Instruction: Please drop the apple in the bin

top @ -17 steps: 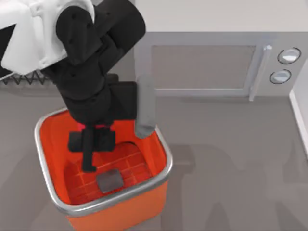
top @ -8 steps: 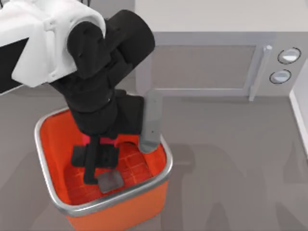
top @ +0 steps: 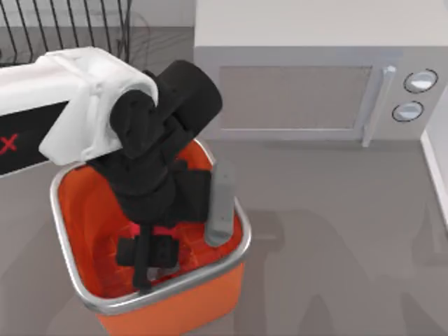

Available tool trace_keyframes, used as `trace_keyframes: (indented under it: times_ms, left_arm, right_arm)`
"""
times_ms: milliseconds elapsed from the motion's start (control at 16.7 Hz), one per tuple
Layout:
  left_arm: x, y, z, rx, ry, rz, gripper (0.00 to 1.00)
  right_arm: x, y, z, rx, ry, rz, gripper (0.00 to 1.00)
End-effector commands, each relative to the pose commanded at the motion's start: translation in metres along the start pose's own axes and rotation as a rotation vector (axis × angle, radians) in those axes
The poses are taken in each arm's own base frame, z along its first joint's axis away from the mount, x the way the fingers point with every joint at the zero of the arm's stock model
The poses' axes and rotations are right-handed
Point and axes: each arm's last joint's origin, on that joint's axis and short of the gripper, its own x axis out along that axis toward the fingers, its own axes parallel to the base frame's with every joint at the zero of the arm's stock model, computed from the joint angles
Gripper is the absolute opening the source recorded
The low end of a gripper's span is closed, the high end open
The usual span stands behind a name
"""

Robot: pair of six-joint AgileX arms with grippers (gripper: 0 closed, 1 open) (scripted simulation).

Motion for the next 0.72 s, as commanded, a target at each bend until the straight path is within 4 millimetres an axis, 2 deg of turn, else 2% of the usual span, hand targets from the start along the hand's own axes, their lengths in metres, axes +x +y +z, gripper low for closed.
trace_keyframes:
  times_ms: [180, 720]
  left_arm:
    - [0.0000, 0.0000, 0.0000, 0.000, 0.000, 0.000, 0.00]
    - [0.0000, 0.0000, 0.0000, 0.000, 0.000, 0.000, 0.68]
  right_arm:
    - [0.0000, 0.0000, 0.0000, 0.000, 0.000, 0.000, 1.00]
    - [0.0000, 0.0000, 0.0000, 0.000, 0.000, 0.000, 1.00]
